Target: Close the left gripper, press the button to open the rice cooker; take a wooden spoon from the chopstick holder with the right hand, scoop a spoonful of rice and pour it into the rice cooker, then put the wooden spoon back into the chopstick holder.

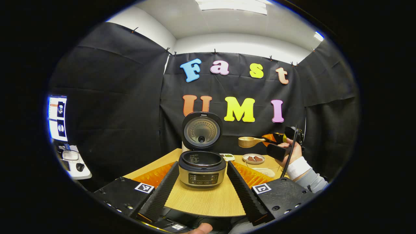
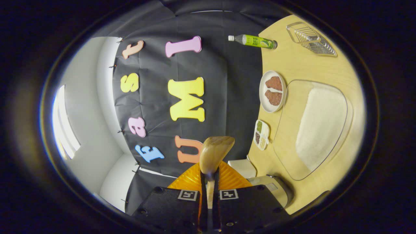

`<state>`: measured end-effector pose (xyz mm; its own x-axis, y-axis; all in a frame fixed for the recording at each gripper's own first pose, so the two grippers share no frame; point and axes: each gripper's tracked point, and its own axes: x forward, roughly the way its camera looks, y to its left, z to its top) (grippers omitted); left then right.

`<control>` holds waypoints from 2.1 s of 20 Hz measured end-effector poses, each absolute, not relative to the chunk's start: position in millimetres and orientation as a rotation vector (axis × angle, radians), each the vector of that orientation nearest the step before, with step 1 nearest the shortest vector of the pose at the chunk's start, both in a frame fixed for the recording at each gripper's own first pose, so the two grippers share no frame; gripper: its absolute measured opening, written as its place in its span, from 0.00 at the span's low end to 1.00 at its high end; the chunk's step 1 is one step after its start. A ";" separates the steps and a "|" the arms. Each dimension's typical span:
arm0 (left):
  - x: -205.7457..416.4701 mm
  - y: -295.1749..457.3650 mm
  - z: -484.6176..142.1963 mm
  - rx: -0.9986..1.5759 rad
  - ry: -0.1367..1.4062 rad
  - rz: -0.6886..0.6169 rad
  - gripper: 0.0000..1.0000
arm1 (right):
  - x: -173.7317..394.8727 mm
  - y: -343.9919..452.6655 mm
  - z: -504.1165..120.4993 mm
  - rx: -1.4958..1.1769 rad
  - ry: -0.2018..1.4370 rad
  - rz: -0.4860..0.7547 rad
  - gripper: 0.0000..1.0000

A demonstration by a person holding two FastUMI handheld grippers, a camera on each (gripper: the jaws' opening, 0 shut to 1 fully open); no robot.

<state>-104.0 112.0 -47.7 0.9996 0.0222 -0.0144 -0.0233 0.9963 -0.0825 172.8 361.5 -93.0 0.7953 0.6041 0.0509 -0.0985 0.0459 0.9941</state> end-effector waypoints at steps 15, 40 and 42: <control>-110.8 140.1 -58.0 -0.097 0.040 0.058 0.95 | 139.0 494.3 -67.6 0.820 0.318 0.687 0.11; -106.9 130.7 -63.0 -0.058 0.052 0.035 0.95 | 98.5 572.7 -66.4 0.030 0.097 0.771 0.12; -105.7 129.5 -65.0 -0.059 0.054 0.035 0.95 | 93.2 576.9 -68.7 -0.058 0.061 0.775 0.12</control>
